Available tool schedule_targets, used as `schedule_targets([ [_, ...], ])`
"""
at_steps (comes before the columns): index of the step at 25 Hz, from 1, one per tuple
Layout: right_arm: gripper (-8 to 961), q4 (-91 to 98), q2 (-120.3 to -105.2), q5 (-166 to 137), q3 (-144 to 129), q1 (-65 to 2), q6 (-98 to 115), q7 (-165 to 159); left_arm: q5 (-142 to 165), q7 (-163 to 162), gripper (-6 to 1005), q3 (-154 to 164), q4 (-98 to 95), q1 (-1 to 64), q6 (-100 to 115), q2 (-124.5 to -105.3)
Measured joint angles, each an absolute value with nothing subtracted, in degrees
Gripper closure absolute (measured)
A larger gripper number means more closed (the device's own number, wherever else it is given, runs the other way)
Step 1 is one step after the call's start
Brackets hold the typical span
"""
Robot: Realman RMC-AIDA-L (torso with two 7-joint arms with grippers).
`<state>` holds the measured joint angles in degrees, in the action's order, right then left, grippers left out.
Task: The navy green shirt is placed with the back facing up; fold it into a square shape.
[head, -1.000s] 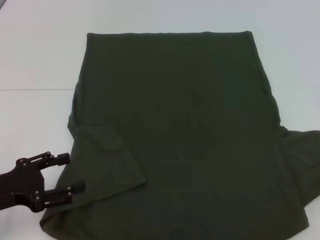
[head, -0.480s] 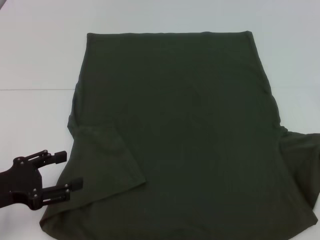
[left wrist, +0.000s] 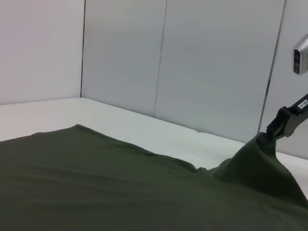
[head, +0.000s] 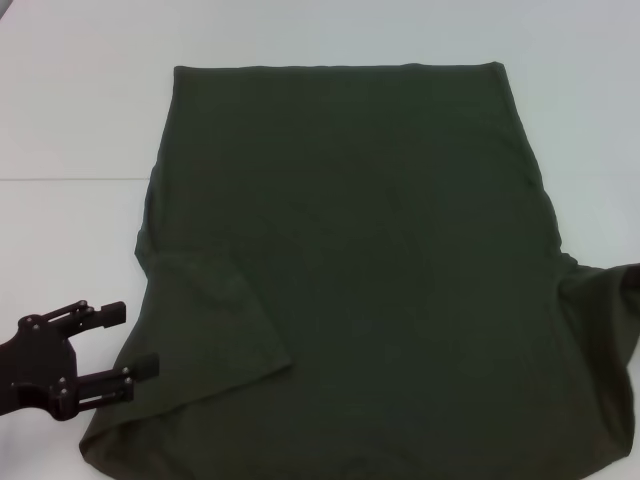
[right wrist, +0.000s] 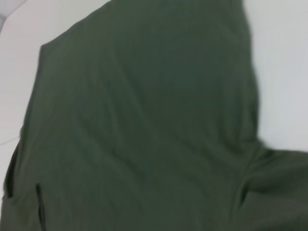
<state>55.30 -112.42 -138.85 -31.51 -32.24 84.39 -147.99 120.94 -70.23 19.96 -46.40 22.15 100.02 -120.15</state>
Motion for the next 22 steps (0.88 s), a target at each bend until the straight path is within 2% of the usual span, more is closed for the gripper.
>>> schedule_targets([
  [10,929,54.2,-115.09,-138.8,-37.8,-34.7,83.9,-148.0,120.9,-70.1,176,20.0,-45.9,22.0,99.7,-120.15],
  [22,929,48.1,-115.19,-139.0,-42.2,-37.0,79.5,-146.7,120.9,-70.2,175,19.9,-45.8,22.0,99.6,-120.23],
])
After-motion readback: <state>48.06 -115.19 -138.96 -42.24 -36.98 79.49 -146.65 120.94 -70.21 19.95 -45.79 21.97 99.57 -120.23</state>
